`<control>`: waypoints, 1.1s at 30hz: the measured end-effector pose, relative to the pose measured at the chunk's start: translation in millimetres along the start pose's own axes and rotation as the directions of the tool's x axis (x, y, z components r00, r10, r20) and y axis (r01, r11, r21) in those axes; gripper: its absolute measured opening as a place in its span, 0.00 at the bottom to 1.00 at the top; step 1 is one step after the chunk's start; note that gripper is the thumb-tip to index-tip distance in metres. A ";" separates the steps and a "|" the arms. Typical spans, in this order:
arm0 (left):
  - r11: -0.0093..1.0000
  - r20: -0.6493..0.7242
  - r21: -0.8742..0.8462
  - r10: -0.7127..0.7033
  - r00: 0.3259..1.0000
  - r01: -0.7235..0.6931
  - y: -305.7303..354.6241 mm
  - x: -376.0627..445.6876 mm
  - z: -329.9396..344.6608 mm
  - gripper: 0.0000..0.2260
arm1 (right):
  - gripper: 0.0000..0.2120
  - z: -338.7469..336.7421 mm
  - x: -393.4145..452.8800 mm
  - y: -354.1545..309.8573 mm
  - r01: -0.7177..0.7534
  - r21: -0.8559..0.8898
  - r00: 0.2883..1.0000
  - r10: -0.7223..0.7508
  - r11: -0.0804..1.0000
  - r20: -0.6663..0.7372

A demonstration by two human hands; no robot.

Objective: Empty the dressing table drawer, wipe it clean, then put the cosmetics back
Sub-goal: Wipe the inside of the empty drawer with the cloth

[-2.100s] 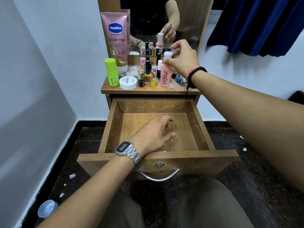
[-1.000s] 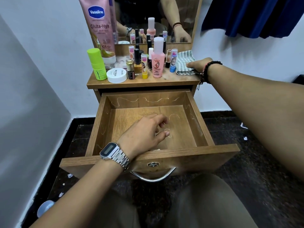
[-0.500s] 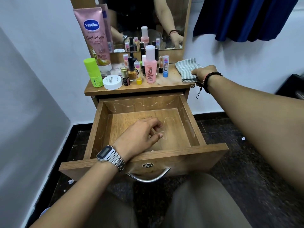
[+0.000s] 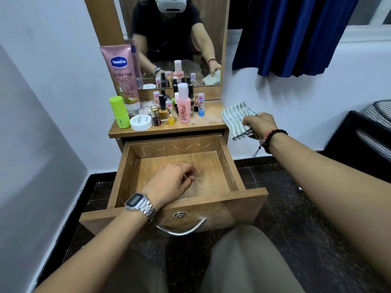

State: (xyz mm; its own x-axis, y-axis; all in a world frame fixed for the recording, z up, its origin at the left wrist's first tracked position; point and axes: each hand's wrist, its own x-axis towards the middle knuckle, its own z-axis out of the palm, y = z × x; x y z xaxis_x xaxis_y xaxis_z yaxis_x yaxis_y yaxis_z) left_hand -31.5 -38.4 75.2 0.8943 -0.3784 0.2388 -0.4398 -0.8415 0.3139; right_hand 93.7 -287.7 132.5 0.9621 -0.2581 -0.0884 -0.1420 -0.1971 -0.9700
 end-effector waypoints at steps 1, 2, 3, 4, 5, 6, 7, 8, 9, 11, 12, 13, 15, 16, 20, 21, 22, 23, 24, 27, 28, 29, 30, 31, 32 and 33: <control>1.000 -0.001 0.015 -0.003 1.000 0.003 2.5 -0.6 -1.9 0.07 | 0.11 -2.0 -10.7 -0.9 0.010 0.041 1.000 -0.010 0.999 0.012; 1.000 -0.002 0.029 -0.008 1.000 0.008 5.1 -0.6 -4.0 0.07 | 0.08 -2.7 -22.3 -1.4 0.011 0.075 1.000 -0.013 0.997 0.025; 0.999 -0.006 0.046 -0.015 1.000 0.015 8.4 -1.8 -7.4 0.08 | 0.07 -3.2 -37.2 -2.4 0.014 0.107 0.999 -0.018 0.994 0.042; 0.998 -0.011 0.057 -0.026 1.000 0.027 11.1 -3.3 -10.9 0.08 | 0.09 -2.9 -53.4 -2.4 0.015 0.131 0.998 -0.023 0.991 0.062; 0.998 -0.029 0.050 -0.036 0.999 0.038 14.0 -5.6 -14.1 0.07 | 0.13 -2.8 -71.0 -2.6 0.010 0.154 0.996 -0.023 0.988 0.088; 0.999 -0.056 0.026 -0.044 0.997 0.045 16.8 -8.4 -16.8 0.07 | 0.15 -2.4 -87.8 -1.1 0.012 0.160 0.993 -0.030 0.987 0.115; 0.998 -0.080 -0.012 -0.055 0.995 0.054 19.7 -11.0 -18.8 0.07 | 0.17 -1.5 -105.2 0.5 0.025 0.151 0.988 -0.048 0.988 0.146; 0.996 -0.093 -0.061 -0.075 0.993 0.069 24.8 -15.2 -21.4 0.07 | 0.17 -0.4 -122.8 3.0 0.048 0.126 0.981 -0.071 0.991 0.179; 0.988 -0.093 -0.129 -0.102 0.990 0.090 32.3 -20.0 -25.5 0.07 | 0.18 1.3 -140.9 4.8 0.070 0.103 0.971 -0.091 0.992 0.219; 0.900 -0.008 -0.394 -0.203 0.979 0.184 52.2 -32.1 -34.8 0.11 | 0.18 6.8 -171.5 9.4 0.151 0.045 0.941 -0.158 0.987 0.299; 0.765 0.091 -0.586 -0.266 0.960 0.268 63.2 -38.6 -39.5 0.13 | 0.17 10.3 -183.8 12.2 0.218 0.010 0.919 -0.208 0.976 0.335; 0.562 0.199 -0.750 -0.310 0.930 0.348 72.4 -45.8 -44.3 0.15 | 0.16 13.1 -196.9 13.2 0.290 -0.008 0.890 -0.266 0.957 0.370; 0.186 0.313 -0.901 -0.351 0.883 0.393 82.6 -59.9 -53.2 0.17 | 0.14 16.6 -217.8 15.6 0.425 -0.027 0.825 -0.375 0.905 0.423; 0.099 0.319 -0.921 -0.367 0.874 0.377 83.9 -66.7 -57.4 0.17 | 0.15 17.4 -224.5 16.7 0.481 -0.040 0.797 -0.418 0.876 0.437; 0.003 0.248 -0.961 -0.439 0.863 0.277 87.5 -92.8 -71.6 0.13 | 0.16 16.5 -242.8 15.9 0.502 0.028 0.725 -0.438 0.864 0.531; 0.036 0.218 -0.964 -0.458 0.862 0.263 88.3 -98.9 -73.3 0.12 | 0.17 17.2 -248.5 14.6 0.482 0.061 0.725 -0.437 0.874 0.533; 0.100 0.187 -0.960 -0.468 0.864 0.262 89.7 -103.2 -74.1 0.10 | 0.19 18.5 -253.0 13.6 0.473 0.081 0.735 -0.443 0.877 0.513; 0.159 0.163 -0.952 -0.465 0.870 0.263 91.2 -107.8 -74.0 0.10 | 0.22 19.7 -257.7 11.8 0.465 0.095 0.751 -0.449 0.880 0.484; 0.195 0.154 -0.944 -0.449 0.880 0.265 92.4 -111.2 -73.3 0.10 | 0.23 21.3 -259.9 11.0 0.458 0.098 0.768 -0.449 0.883 0.456; 0.181 0.211 -0.941 -0.349 0.913 0.286 96.7 -119.5 -71.8 0.13 | 0.21 20.4 -256.1 13.8 0.413 0.068 0.804 -0.399 0.908 0.441; 0.168 0.244 -0.938 -0.307 0.920 0.305 97.7 -120.9 -71.6 0.14 | 0.18 18.2 -253.4 14.7 0.368 0.072 0.812 -0.358 0.927 0.461; 0.147 0.276 -0.935 -0.275 0.921 0.324 98.7 -121.4 -72.4 0.15 | 0.14 15.4 -251.0 14.5 0.301 0.095 0.818 -0.308 0.949 0.486; 0.119 0.299 -0.934 -0.254 0.920 0.337 98.4 -120.8 -73.3 0.16 | 0.11 12.7 -247.3 13.9 0.210 0.137 0.828 -0.251 0.968 0.501; 0.086 0.316 -0.935 -0.239 0.918 0.345 97.7 -119.7 -74.9 0.17 | 0.09 10.0 -244.7 11.5 0.101 0.197 0.838 -0.190 0.975 0.512; 0.054 0.328 -0.936 -0.231 0.916 0.349 96.6 -118.0 -76.8 0.17 | 0.09 7.1 -240.9 9.4 -0.006 0.257 0.840 -0.135 0.966 0.526; 0.021 0.338 -0.936 -0.233 0.912 0.352 94.4 -116.5 -78.5 0.18 | 0.09 4.8 -236.2 7.3 -0.107 0.309 0.835 -0.084 0.945 0.544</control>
State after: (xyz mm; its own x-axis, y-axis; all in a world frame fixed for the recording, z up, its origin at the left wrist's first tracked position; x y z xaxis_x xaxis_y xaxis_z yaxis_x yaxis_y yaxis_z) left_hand -183.7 -43.4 149.2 0.9458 -0.2793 -0.1658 0.2285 0.2096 0.9507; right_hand -133.5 -223.7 145.2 0.9418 0.3157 -0.1156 -0.1648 0.1338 -0.9772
